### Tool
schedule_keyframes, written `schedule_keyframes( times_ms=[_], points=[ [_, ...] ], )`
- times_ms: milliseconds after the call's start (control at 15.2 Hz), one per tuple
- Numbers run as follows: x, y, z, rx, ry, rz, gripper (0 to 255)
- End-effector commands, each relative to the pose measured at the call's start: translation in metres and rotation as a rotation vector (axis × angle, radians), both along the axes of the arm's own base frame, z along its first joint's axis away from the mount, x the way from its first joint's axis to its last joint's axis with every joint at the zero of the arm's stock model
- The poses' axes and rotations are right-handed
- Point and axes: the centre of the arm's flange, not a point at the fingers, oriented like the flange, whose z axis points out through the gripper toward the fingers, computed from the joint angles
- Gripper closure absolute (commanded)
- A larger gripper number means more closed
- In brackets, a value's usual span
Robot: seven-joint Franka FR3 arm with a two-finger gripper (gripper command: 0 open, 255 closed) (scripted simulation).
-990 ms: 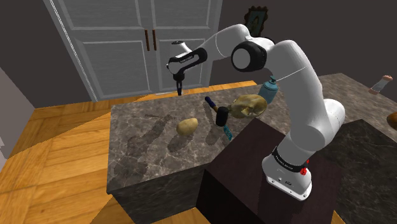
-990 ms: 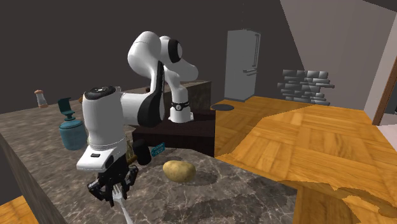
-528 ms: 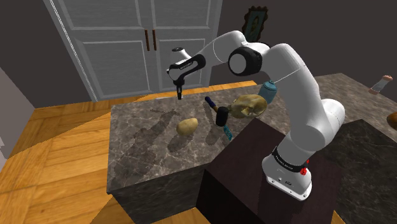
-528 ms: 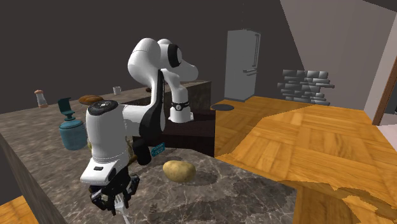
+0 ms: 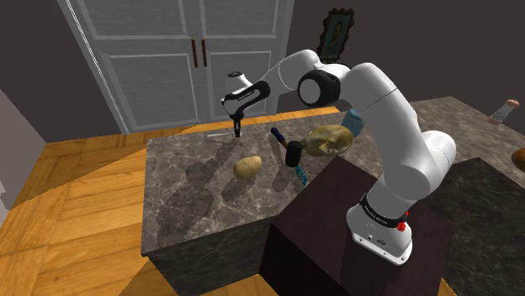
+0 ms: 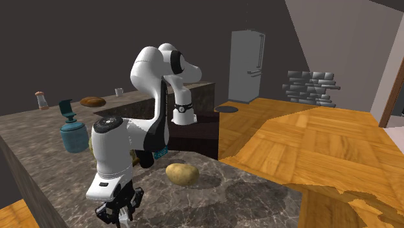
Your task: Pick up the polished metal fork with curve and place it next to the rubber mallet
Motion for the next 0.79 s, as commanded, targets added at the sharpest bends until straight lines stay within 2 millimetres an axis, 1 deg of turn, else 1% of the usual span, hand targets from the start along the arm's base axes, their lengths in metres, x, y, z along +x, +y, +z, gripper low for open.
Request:
schedule_keyframes(
  times_ms=[0,528,594,726],
  points=[
    [0.0009,0.0,-0.0121,0.0,0.0,0.0,255],
    [0.0009,0.0,-0.0121,0.0,0.0,0.0,255],
    [0.0009,0.0,-0.0121,0.0,0.0,0.0,0],
    [0.0009,0.0,-0.0121,0.0,0.0,0.0,0]
  ],
)
